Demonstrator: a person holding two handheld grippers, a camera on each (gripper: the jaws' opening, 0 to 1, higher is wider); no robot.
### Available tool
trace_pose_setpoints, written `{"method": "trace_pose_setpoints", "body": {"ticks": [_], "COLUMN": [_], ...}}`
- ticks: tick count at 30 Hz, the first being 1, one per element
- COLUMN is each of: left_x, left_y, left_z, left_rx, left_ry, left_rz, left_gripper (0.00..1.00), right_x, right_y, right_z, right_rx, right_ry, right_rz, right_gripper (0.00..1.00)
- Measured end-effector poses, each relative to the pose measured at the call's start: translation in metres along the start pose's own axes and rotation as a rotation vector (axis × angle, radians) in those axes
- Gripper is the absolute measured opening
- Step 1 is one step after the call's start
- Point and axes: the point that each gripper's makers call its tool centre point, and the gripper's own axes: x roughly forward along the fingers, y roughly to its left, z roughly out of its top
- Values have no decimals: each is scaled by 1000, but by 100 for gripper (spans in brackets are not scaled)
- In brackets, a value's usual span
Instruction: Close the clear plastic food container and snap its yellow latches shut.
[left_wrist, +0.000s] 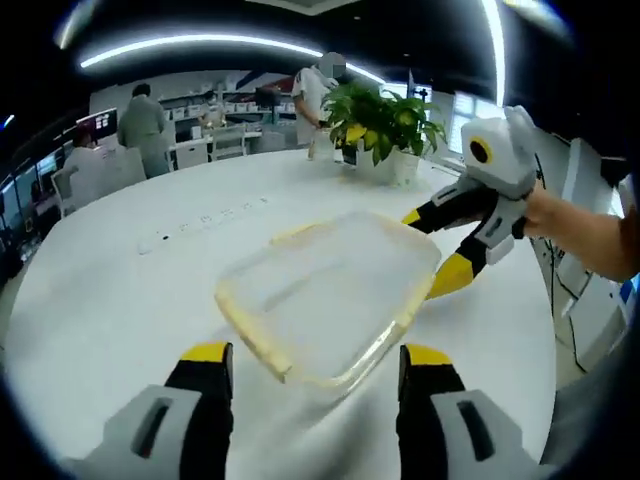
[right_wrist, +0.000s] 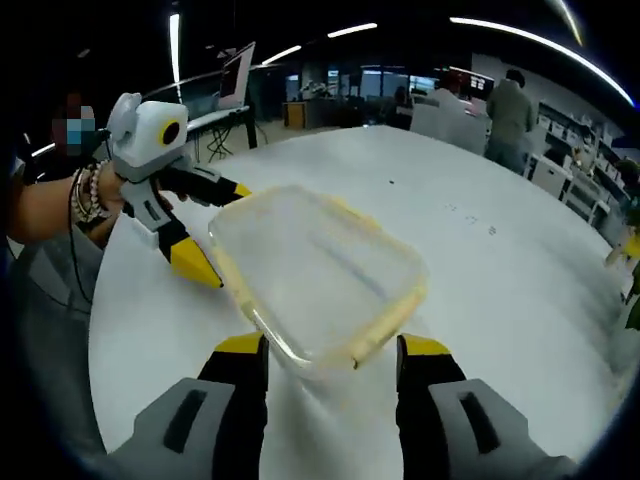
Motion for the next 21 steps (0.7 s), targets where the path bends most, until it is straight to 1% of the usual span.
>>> {"method": "trace_pose_setpoints", "body": {"ticks": [1,2,4,5,6,10,12,17,19,21], "left_x": [0,-1,-3,-3,-3,-5,-6,-13,-16,-20], "left_y": [0,-1,6,3,3,7,9,20,29,39], "left_z": [1,0,-3,-4,-4,-6,-10,-14,-16,-18], "left_rx": [8,46,89,99,93,68,58,42,31,42], "left_ry": [-2,13,40,38,35,36,44,35,40,50], "left_rz": [-1,-10,34,29,24,27,33,64,84,120], "left_gripper": [57,52,47,45,45,44,42,41,40,39], "right_x": [0,1,2,3,3,6,10,20,27,34], "right_y": [1,-1,-2,-1,0,1,2,6,9,10], "right_z": [1,1,-1,-2,-4,-3,-2,7,12,18], "right_rx": [1,-3,-30,-36,-37,-43,-30,-42,-41,-50], "right_ry": [-2,-4,-1,5,19,12,13,2,-3,-11], "right_rz": [1,-4,-16,-16,-12,-9,-1,-1,2,-4], "right_gripper": [46,46,45,44,43,41,40,40,38,34]}}
